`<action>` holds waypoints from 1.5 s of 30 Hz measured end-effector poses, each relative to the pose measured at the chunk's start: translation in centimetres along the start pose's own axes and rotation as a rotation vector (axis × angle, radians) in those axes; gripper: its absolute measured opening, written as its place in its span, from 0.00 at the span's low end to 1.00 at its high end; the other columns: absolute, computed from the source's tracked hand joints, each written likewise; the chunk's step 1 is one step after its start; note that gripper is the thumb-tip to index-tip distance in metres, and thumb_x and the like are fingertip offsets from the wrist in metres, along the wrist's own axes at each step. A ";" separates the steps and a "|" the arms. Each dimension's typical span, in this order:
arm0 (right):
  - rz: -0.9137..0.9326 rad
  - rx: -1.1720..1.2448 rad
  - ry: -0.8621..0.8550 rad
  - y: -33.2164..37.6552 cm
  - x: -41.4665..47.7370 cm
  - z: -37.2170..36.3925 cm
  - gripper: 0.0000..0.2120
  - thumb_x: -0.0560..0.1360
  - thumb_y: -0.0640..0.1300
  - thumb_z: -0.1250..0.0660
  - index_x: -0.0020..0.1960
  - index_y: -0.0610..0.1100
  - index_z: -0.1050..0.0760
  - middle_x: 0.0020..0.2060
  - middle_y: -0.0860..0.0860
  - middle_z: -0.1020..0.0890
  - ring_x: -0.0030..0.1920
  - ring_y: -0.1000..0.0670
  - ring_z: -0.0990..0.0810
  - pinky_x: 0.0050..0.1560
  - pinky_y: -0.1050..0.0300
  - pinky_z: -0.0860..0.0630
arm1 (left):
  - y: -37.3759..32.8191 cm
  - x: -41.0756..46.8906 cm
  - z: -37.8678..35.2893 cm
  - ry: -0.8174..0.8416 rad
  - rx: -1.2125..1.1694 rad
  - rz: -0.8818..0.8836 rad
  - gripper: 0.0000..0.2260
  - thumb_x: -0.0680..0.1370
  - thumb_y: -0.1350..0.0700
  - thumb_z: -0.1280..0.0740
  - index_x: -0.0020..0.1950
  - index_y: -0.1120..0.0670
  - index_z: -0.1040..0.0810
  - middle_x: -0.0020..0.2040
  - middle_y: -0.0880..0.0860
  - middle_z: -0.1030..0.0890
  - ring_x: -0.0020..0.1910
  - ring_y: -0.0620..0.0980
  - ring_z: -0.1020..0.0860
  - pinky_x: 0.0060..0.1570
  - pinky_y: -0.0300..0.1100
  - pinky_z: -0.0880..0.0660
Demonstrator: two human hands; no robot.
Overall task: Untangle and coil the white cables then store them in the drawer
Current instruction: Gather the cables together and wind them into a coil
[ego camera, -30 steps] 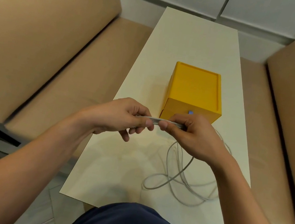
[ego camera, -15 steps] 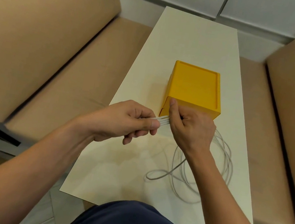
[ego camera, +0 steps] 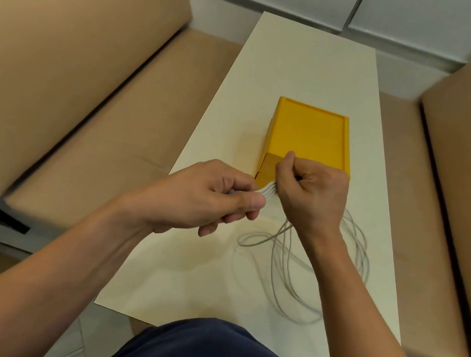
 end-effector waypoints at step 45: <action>-0.065 -0.077 0.150 0.3 1.0 1.7 0.35 0.82 0.61 0.40 0.23 0.43 0.42 0.18 0.49 0.36 0.22 0.47 0.36 0.26 0.47 0.36 | 1.4 1.5 -1.1 0.070 -0.116 0.110 0.13 0.87 0.55 0.41 0.47 0.56 0.22 0.31 0.48 0.34 0.28 0.47 0.32 0.48 0.47 0.23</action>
Point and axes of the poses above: each hand's wrist, its own x-axis towards the middle knuckle, its own z-axis out of the back of the hand, y = z × x, the point moved 4 cm from there along x, towards the middle knuckle
